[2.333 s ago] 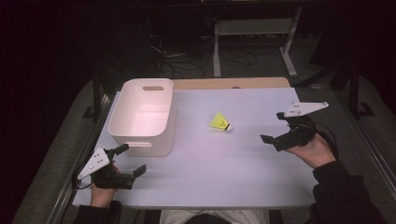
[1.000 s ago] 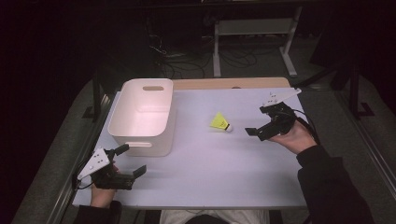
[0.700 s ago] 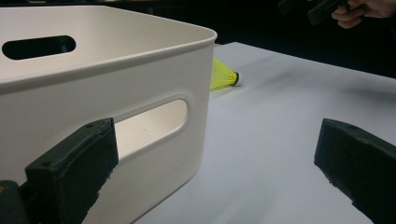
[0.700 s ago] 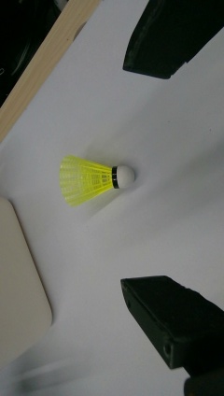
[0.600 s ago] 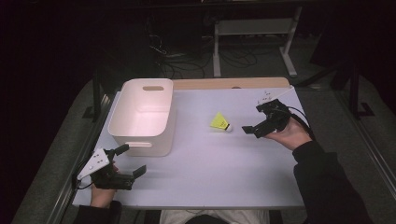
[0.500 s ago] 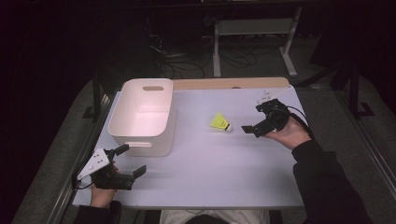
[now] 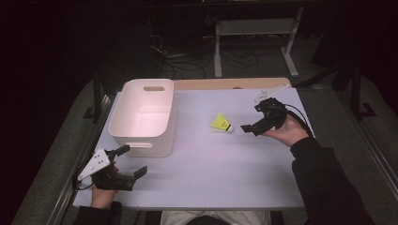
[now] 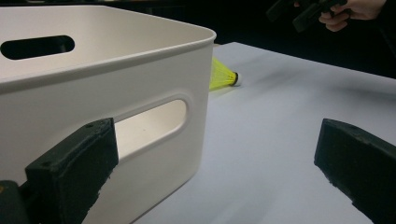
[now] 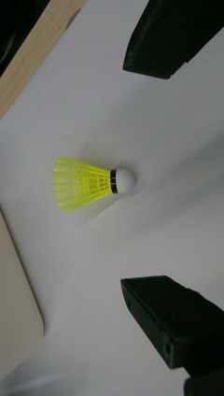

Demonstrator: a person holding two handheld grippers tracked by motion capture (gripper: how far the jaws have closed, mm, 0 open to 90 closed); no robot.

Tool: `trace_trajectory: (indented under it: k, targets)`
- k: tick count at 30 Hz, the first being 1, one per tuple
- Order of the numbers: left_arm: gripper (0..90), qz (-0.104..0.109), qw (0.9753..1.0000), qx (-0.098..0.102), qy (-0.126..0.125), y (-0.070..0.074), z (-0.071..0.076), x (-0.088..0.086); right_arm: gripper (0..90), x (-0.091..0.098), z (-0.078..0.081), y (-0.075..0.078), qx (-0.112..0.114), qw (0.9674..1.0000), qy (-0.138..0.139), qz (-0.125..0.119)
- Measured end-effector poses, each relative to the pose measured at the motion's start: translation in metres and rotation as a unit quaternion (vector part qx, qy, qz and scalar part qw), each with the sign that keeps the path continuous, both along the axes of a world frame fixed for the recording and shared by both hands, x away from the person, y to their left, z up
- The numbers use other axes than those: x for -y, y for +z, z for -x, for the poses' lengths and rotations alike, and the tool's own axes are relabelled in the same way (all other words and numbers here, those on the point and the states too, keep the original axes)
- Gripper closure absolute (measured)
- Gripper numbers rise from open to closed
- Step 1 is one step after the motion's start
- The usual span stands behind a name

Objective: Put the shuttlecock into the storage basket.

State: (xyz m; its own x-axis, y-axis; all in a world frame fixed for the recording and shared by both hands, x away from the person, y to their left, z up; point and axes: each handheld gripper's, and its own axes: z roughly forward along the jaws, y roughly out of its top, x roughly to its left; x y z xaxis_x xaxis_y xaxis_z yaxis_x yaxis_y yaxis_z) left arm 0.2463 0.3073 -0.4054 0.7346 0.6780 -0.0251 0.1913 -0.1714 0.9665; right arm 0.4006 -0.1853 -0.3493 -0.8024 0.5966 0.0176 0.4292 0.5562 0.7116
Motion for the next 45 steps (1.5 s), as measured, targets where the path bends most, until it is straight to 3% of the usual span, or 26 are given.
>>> trace_trajectory:
  k: [18, 45]
  targets:
    - [0.0, -0.001, 1.0, -0.002, -0.002, 0.0, 0.0, 0.0, 0.0, -0.013, -0.014, -0.007, -0.016, 0.9997, 0.012, 0.011]
    - [0.0, -0.001, 1.0, -0.002, -0.005, 0.0, 0.0, 0.0, 0.0, -0.033, -0.031, -0.036, -0.045, 0.9981, 0.028, 0.031]
